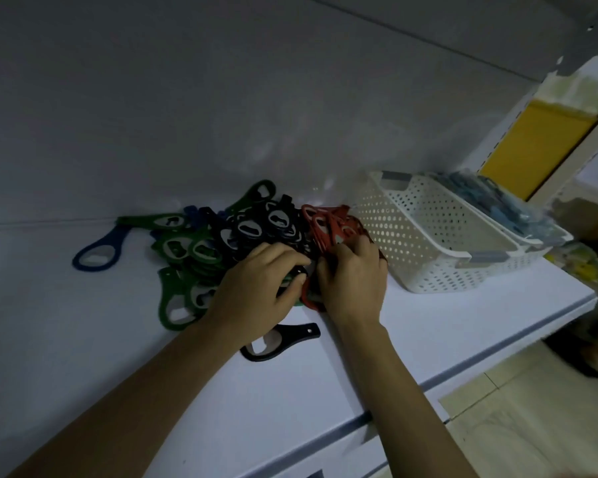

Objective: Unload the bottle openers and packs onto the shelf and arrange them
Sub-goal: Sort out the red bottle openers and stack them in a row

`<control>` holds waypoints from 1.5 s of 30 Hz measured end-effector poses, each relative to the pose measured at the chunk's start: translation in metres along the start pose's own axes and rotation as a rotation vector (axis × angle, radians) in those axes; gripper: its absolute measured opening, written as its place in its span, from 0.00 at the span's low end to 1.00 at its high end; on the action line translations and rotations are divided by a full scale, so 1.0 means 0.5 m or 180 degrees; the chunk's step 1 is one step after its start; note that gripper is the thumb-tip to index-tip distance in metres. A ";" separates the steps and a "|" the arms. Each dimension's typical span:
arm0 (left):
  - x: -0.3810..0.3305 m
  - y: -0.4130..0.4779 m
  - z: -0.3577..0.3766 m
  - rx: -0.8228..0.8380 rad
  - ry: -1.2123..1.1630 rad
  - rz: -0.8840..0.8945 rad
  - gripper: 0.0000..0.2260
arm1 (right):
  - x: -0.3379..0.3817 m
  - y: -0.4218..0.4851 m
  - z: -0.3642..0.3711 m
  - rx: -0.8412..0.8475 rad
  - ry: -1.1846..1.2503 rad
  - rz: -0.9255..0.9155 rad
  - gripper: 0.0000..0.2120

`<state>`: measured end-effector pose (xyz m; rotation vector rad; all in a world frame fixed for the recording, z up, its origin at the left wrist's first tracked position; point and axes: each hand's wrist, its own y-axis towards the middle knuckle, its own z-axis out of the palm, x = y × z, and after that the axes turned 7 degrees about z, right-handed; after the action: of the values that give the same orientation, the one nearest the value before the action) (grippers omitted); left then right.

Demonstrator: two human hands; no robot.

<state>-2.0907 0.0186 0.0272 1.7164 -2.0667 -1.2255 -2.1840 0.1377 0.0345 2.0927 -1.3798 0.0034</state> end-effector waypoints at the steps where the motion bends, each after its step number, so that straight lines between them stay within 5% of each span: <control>1: 0.000 -0.001 0.000 -0.0041 -0.0129 -0.0060 0.11 | 0.000 -0.001 -0.002 -0.0051 0.0073 0.0022 0.09; 6: -0.005 0.005 -0.006 -0.0514 -0.0710 -0.0449 0.17 | 0.021 -0.022 -0.017 -0.0442 0.1410 -0.0309 0.07; 11: -0.018 0.048 -0.029 -0.1204 -0.2111 -0.1254 0.12 | 0.023 -0.020 -0.019 -0.0653 0.1613 -0.0532 0.11; 15: -0.008 0.063 -0.059 -0.0312 -0.3650 -0.2500 0.27 | 0.019 -0.017 -0.017 -0.0824 0.1250 -0.1503 0.14; 18: 0.011 0.051 -0.081 0.0134 -0.4407 -0.2661 0.22 | 0.016 -0.012 -0.012 -0.1009 0.1107 -0.1677 0.17; 21: 0.015 0.041 -0.082 0.0219 -0.4614 -0.2797 0.10 | 0.014 -0.007 -0.005 -0.0992 0.1286 -0.1415 0.14; 27: 0.005 0.033 -0.067 -0.0054 -0.5199 -0.2822 0.08 | -0.012 0.014 0.001 -0.0070 0.0968 0.0245 0.23; 30: 0.005 0.029 -0.063 -0.0107 -0.5344 -0.2716 0.07 | -0.017 0.013 0.008 0.0462 0.0145 0.0118 0.22; 37: -0.005 0.023 -0.039 -0.0082 -0.5305 -0.2955 0.11 | -0.020 0.008 0.002 0.0005 0.0719 0.0109 0.14; 45: -0.005 0.016 -0.033 -0.0206 -0.5338 -0.2824 0.11 | -0.026 0.014 0.016 0.0399 0.0218 0.0138 0.17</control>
<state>-2.0855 0.0131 0.0439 1.6409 -1.3138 -3.8595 -2.1984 0.1428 0.0272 2.1433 -1.4159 0.1822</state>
